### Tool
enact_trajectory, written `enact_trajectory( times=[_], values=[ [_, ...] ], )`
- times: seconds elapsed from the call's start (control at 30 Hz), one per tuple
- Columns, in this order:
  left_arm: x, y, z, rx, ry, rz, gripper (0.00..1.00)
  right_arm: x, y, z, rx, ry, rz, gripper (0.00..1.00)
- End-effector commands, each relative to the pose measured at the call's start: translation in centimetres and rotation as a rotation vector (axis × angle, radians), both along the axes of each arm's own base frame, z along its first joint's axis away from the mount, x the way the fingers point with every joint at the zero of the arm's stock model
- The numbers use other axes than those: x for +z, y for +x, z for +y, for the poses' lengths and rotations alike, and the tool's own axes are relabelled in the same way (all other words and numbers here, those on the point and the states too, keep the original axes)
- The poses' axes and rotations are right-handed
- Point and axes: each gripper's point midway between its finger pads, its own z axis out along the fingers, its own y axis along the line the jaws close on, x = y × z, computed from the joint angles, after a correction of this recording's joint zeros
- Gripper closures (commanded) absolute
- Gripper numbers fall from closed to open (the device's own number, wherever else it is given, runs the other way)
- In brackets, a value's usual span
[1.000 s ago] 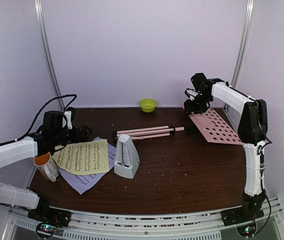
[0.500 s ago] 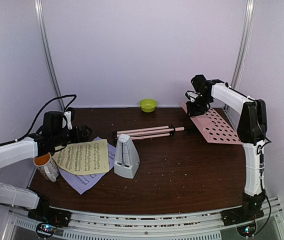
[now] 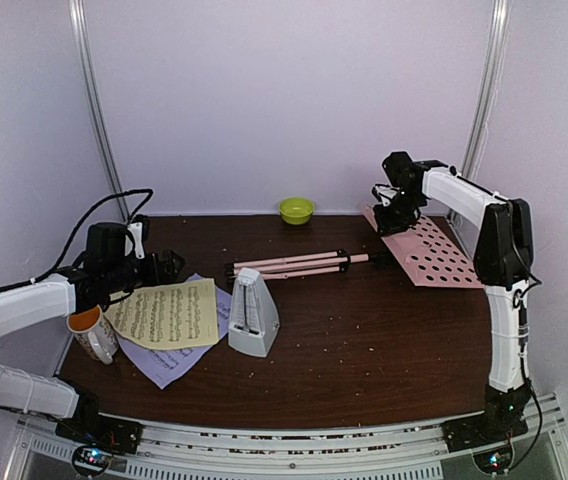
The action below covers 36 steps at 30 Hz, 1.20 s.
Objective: Set up the instrument practice props
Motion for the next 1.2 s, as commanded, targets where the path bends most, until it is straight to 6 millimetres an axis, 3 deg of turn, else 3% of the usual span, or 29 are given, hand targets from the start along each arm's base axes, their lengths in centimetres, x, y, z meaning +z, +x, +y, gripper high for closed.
enact_trajectory(
  times=[0.0,0.27,0.4,0.5,0.67,0.87,1.17],
  values=[
    [1.5,0.8,0.2,0.019,-0.018,-0.050,0.02,-3.2,-1.4,0.9,0.024,-0.001,0.106,0.82],
    [1.8,0.7,-0.1,0.004,-0.026,-0.044,0.02,-4.3,-1.2,1.1,0.014,-0.001,0.142,0.88],
    [1.9,0.8,0.0,0.009,-0.024,-0.042,0.02,-2.8,-0.8,0.7,0.005,-0.019,0.114,1.00],
    [2.3,0.8,0.1,0.015,-0.030,-0.048,0.02,-0.6,-0.3,0.0,-0.009,-0.049,0.058,1.00],
    [2.5,0.8,0.0,0.015,-0.041,-0.050,0.02,5.3,0.7,-2.0,-0.065,-0.125,-0.116,1.00],
    [2.9,0.6,0.0,0.018,-0.051,-0.056,0.02,15.2,1.4,-4.8,-0.161,-0.213,-0.403,1.00],
    [4.4,0.1,0.8,0.039,-0.023,-0.080,0.02,28.1,-0.9,-7.3,-0.248,-0.376,-0.769,1.00]
  ],
)
